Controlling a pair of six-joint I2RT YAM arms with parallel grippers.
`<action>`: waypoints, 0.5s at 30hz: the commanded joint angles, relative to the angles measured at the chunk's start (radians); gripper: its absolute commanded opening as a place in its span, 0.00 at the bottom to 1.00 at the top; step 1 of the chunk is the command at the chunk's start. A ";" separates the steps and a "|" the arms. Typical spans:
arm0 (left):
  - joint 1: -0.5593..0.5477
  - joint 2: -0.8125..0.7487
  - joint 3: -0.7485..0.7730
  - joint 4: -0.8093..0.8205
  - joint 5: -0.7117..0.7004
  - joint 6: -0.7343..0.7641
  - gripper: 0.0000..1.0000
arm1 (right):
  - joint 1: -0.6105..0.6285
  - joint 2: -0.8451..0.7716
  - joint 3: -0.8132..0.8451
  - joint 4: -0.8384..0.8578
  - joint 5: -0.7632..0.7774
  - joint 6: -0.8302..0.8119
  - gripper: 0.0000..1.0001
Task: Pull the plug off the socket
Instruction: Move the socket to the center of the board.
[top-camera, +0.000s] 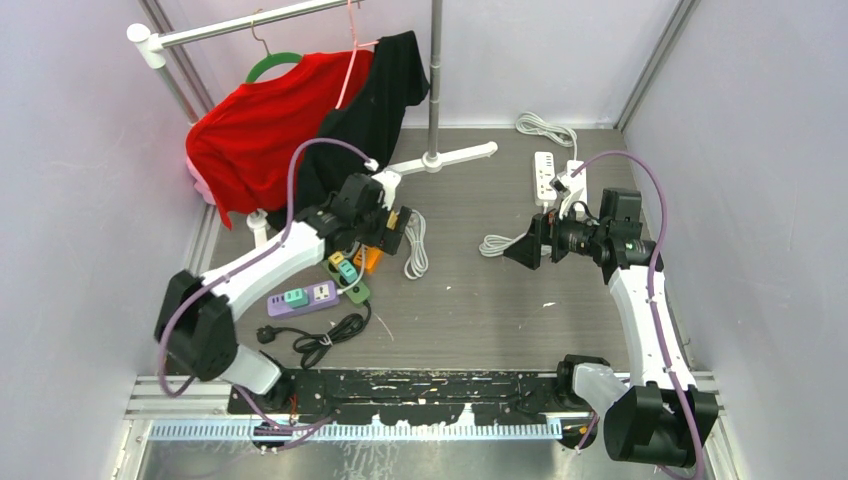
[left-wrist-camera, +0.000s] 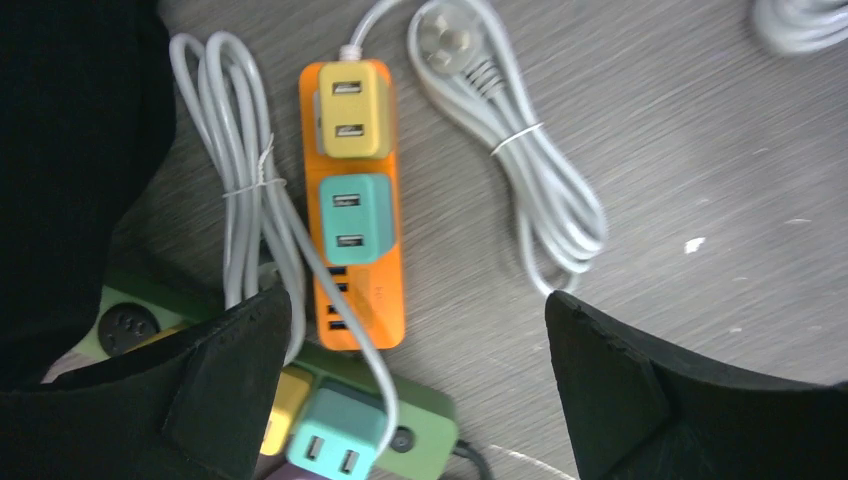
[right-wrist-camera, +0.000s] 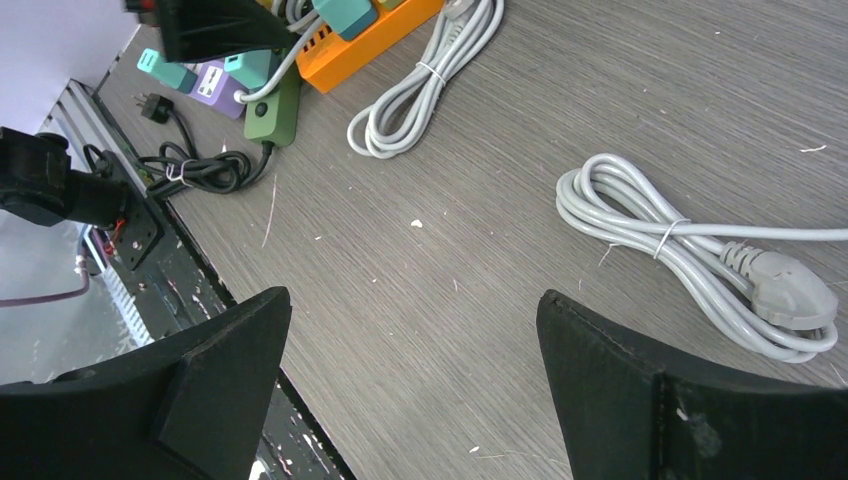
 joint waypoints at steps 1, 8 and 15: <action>0.040 0.117 0.105 -0.091 0.004 0.152 0.94 | -0.004 -0.027 0.012 0.037 -0.034 -0.016 0.98; 0.078 0.315 0.236 -0.139 0.045 0.197 0.80 | -0.003 -0.023 0.009 0.033 -0.041 -0.021 0.98; 0.103 0.412 0.276 -0.135 0.113 0.190 0.71 | -0.004 -0.018 0.009 0.028 -0.045 -0.030 0.98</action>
